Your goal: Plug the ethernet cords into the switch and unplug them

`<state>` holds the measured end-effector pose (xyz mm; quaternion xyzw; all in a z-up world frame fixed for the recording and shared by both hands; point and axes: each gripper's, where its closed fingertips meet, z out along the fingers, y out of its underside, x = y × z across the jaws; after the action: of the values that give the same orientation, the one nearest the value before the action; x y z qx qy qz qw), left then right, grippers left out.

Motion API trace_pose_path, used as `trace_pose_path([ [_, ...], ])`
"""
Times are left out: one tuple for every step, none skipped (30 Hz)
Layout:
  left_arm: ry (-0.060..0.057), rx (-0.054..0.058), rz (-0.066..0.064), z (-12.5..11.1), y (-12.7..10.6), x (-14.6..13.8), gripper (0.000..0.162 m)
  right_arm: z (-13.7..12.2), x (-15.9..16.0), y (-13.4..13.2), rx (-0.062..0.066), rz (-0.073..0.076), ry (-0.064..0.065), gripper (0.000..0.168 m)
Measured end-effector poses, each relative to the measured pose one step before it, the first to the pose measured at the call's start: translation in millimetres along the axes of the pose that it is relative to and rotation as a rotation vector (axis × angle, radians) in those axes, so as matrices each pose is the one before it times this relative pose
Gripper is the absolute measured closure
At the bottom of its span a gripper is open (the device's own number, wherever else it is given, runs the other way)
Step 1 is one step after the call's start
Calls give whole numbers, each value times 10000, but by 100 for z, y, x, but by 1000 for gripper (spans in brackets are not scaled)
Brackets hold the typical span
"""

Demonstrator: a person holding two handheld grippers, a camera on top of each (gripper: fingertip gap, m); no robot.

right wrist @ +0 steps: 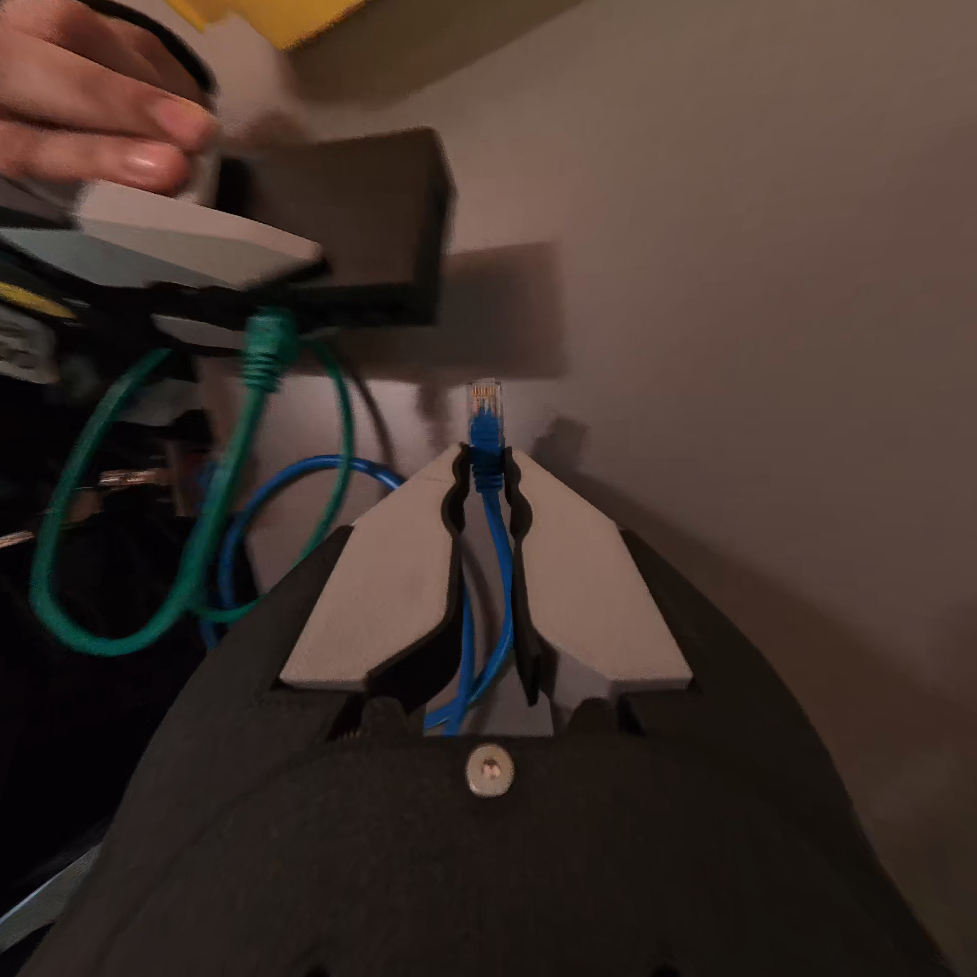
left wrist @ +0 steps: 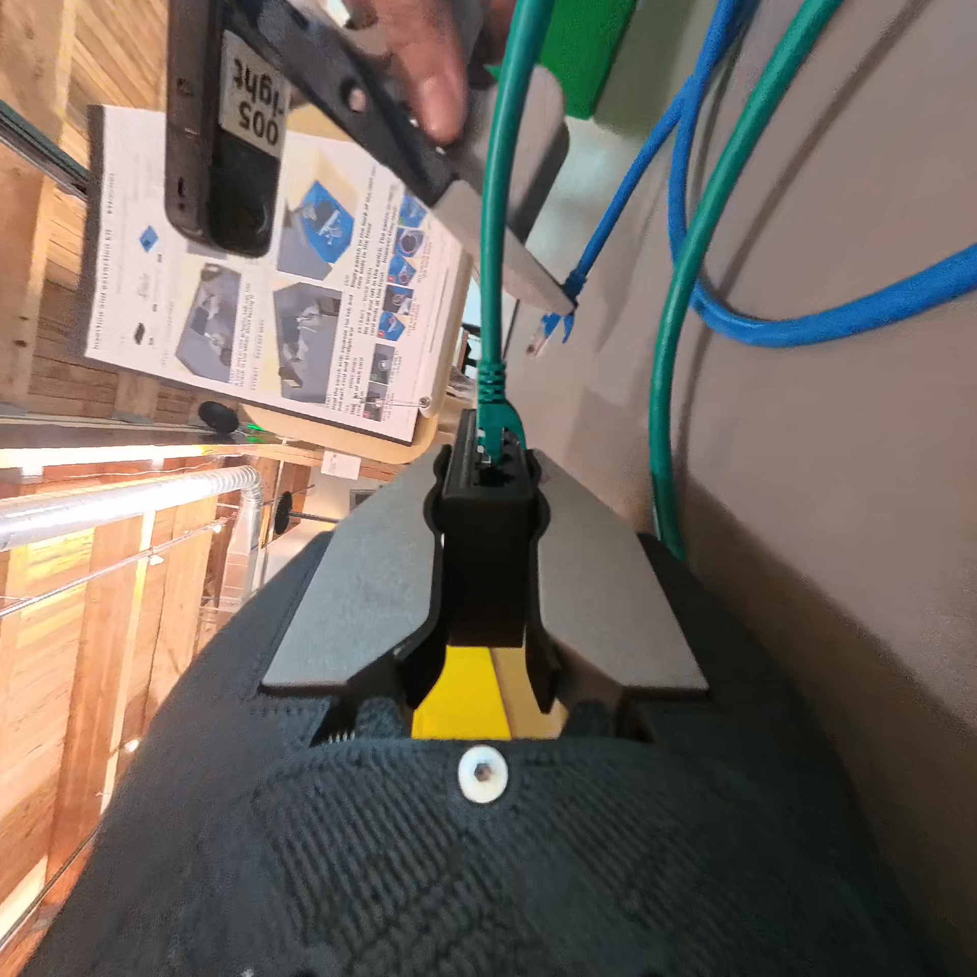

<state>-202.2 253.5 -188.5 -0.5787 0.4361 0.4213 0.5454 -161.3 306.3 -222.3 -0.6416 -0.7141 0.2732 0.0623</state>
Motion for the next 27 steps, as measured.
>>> trace_pose_path([
  [-128,177,-36,-155,-305,-259,136,-260,1095,33,83,-345,841,160],
  [-116,214,-64,-179,-373,-265,136,-28,633,-73,142,-429,577,159],
  [-98,226,-76,-178,-371,-253,136,194,199,28,75,-436,325,159],
  [-145,207,-122,-201,-301,-357,136,336,17,117,10,-431,221,160],
  [-72,192,-230,-190,-224,-310,136,400,-20,138,8,-429,211,160],
  [107,214,-327,-158,-233,-60,136,437,3,123,31,-425,215,160],
  [248,225,-333,-116,-231,183,136,420,14,36,108,-404,206,155],
  [204,184,-218,-92,-228,194,136,294,5,-135,252,-308,160,143],
  [31,77,-89,-53,-112,8,136,55,-29,-397,451,-167,76,137],
  [25,-6,-45,6,49,4,136,-189,-69,-591,597,-47,-13,134],
  [44,-15,-67,16,70,10,136,-356,-67,-661,636,23,-59,132],
  [-46,21,-103,-12,1,-161,136,-462,-78,-688,657,11,-62,130],
  [-39,80,-184,-50,-74,-211,136,-457,-174,-705,661,-56,-87,129],
  [85,107,-296,-49,-64,-89,136,-417,-335,-652,583,-111,-142,127],
  [98,124,-329,-59,-88,-102,136,-294,-401,-592,438,-173,-123,121],
  [82,199,-322,-94,-215,-129,136,-180,-439,-619,330,-296,-65,117],
  [155,235,-334,-93,-260,-24,136,-74,-542,-678,266,-399,-54,112],
  [162,218,-300,-87,-260,3,136,55,-682,-679,184,-405,-90,107],
  [107,232,-265,-110,-286,-55,136,195,-820,-612,87,-344,-187,101],
  [191,275,-326,-141,-358,61,136,257,-963,-584,52,-302,-275,96],
  [328,302,-415,-162,-393,203,136,263,-811,-629,109,-312,-182,97],
  [331,283,-437,-158,-360,211,136,253,-523,-633,133,-313,-23,100],
  [248,257,-374,-136,-308,104,136,243,-464,-534,96,-299,-29,101],
  [238,235,-372,-119,-266,100,136,214,-515,-458,93,-308,-91,104],
  [352,231,-431,-84,-271,268,136,180,-566,-399,98,-340,-122,114],
  [297,146,-375,-107,-156,183,136,101,-527,-295,69,-316,-116,125],
  [130,136,-243,-134,-163,-30,136,-20,-215,-296,94,-180,16,131],
])
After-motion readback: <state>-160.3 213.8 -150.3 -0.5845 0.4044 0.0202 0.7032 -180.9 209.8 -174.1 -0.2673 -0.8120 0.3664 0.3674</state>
